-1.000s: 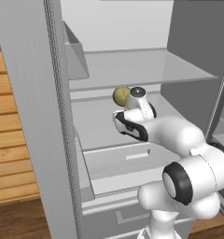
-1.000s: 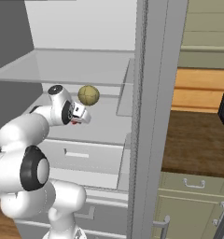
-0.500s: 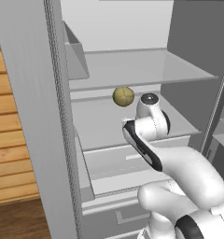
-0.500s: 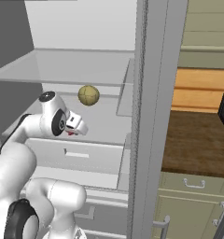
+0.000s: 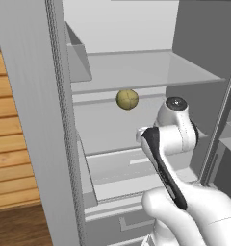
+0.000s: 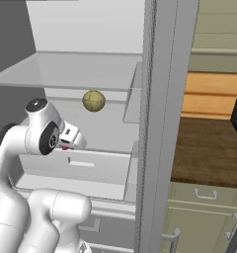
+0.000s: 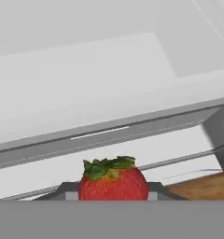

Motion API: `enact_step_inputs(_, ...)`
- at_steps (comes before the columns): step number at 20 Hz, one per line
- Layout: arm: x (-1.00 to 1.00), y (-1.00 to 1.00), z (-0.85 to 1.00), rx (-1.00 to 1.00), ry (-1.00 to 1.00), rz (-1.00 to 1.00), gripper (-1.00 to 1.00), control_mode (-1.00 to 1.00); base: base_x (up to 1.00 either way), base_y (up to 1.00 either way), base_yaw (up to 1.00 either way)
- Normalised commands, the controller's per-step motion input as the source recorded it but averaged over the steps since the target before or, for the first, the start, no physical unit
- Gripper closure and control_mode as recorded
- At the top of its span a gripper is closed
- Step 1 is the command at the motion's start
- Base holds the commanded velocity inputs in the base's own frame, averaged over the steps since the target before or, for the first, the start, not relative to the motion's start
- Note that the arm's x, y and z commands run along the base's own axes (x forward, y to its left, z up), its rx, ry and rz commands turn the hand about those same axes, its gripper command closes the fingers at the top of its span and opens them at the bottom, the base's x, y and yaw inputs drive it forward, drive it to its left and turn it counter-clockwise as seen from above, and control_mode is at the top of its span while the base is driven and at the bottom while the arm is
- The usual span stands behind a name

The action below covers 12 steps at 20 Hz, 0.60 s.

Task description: Take the strawberry from the fridge and place it on top of the pancake, located on the dining counter.

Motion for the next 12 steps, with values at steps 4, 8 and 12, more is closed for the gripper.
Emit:
enact_step_inputs(4,-0.69,0.0,0.75,0.02,0.13,0.15,1.0,-1.0,0.0,0.0,0.0)
enact_step_inputs(8,-0.75,0.0,0.6,-0.01,0.04,0.11,1.0,-1.0,0.0,0.0,0.0)
enact_step_inputs(12,-0.85,0.0,0.47,-0.04,0.0,0.07,1.0,-1.0,0.0,0.0,0.0)
